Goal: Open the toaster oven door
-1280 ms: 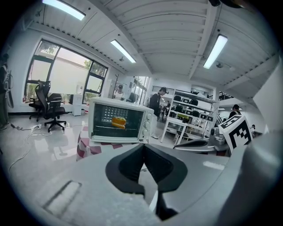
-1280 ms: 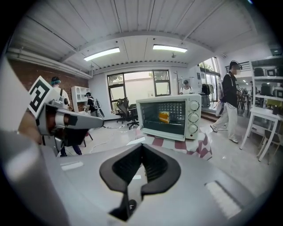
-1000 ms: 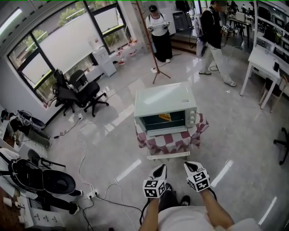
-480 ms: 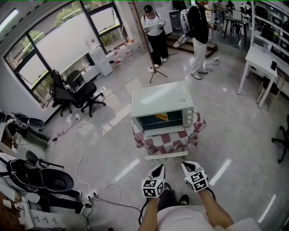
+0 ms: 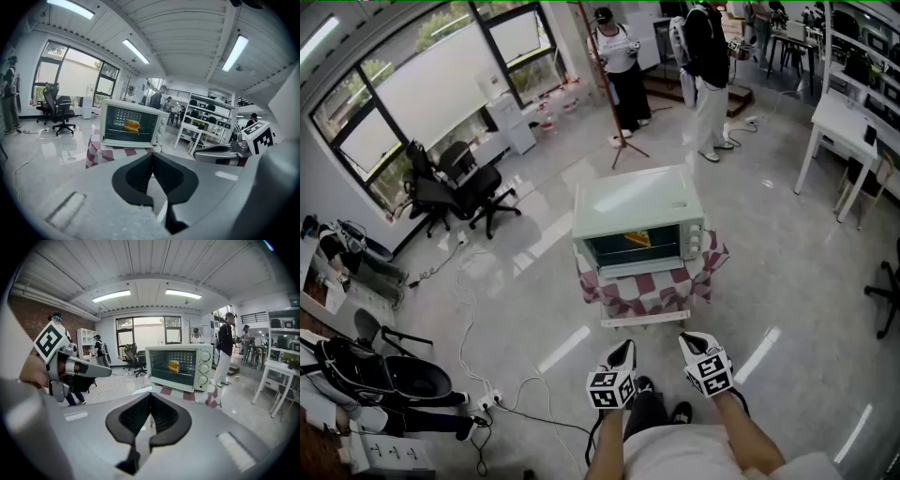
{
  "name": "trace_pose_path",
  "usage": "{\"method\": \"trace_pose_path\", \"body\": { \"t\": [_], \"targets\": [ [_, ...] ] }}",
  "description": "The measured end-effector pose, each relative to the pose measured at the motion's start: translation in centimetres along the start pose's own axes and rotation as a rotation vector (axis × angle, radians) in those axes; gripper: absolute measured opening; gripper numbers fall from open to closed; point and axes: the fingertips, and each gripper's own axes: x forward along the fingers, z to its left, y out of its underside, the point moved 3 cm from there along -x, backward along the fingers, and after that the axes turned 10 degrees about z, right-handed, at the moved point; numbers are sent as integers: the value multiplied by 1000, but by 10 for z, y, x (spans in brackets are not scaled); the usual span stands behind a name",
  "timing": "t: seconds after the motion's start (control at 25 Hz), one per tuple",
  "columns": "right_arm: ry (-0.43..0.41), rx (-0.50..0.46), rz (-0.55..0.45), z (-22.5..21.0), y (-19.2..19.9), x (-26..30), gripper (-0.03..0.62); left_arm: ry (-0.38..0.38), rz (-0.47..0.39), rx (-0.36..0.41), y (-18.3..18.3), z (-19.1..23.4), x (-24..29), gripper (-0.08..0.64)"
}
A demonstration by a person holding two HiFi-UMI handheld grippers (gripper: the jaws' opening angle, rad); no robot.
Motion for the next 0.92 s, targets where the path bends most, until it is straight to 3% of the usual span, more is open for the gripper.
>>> {"method": "trace_pose_path", "body": {
  "t": [0.92],
  "targets": [
    [0,-2,19,3,12,-12,2,6,7,2,10,-11,-7,2]
  ]
}}
